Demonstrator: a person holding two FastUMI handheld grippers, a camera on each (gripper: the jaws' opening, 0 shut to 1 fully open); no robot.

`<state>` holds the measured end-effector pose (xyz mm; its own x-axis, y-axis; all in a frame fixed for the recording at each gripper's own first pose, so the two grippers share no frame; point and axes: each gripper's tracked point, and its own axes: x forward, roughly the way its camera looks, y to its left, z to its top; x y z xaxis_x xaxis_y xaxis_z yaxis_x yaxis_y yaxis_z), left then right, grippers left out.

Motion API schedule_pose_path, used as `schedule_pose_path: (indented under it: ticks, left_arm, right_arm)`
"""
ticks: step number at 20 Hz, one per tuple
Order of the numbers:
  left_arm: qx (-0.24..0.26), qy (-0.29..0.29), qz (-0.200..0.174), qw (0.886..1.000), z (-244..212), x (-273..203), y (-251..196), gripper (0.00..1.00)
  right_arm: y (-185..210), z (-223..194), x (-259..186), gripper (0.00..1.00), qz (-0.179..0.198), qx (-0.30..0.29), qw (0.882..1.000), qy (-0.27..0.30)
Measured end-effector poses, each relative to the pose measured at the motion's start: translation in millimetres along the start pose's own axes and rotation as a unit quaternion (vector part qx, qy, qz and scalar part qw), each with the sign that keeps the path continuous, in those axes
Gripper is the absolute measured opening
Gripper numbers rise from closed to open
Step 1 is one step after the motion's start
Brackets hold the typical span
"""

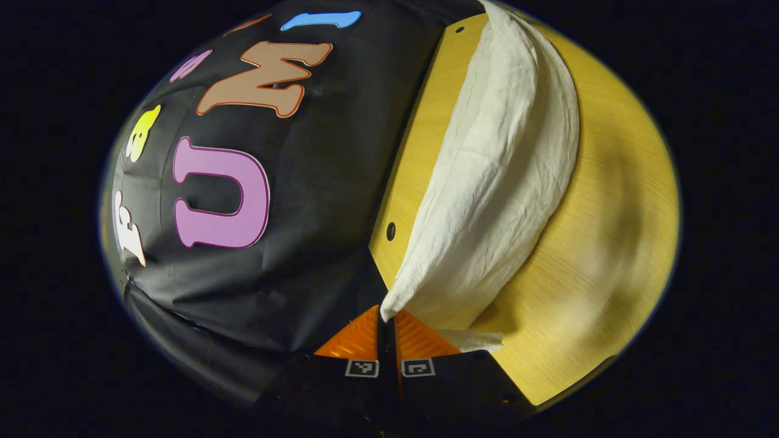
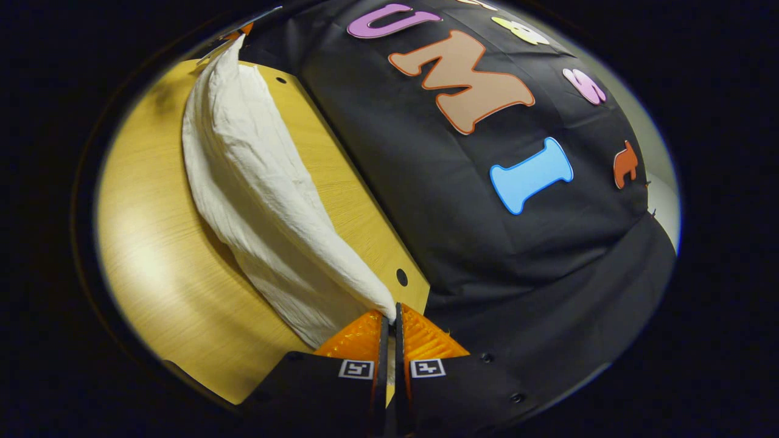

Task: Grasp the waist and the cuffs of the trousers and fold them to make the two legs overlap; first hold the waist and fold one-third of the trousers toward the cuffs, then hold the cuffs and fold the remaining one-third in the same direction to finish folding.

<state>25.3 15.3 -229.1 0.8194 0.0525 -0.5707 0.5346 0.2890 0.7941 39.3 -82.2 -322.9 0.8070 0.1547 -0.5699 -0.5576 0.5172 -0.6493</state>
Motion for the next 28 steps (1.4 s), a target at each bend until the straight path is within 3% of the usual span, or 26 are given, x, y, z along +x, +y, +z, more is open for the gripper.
schedule_pose_path:
  ticks: [10,17,24,25,26,28]
  left_arm:
    - [-0.021,-0.026,0.009,0.999,21,88,9,0.0]
    - [-0.009,-0.043,-0.012,0.999,32,149,0,0.0]
    - [-0.007,-0.062,-0.031,0.998,36,184,-22,0.0]
    - [-0.023,-0.065,-0.038,0.997,39,183,-26,0.01]
    - [-0.036,-0.064,-0.043,0.996,37,180,-29,0.08]
    - [-0.073,-0.072,-0.039,0.994,42,169,-28,0.67]
  right_arm:
    - [5,13,83,0.08,-0.024,0.071,0.995,0.064]
    - [34,9,146,0.08,-0.017,0.068,0.992,0.102]
    - [61,-1,165,0.08,-0.009,0.101,0.986,0.135]
    - [59,2,164,0.31,-0.013,0.118,0.984,0.134]
    - [51,5,160,0.54,-0.02,0.135,0.982,0.129]
    - [44,11,148,1.0,-0.026,0.175,0.978,0.115]
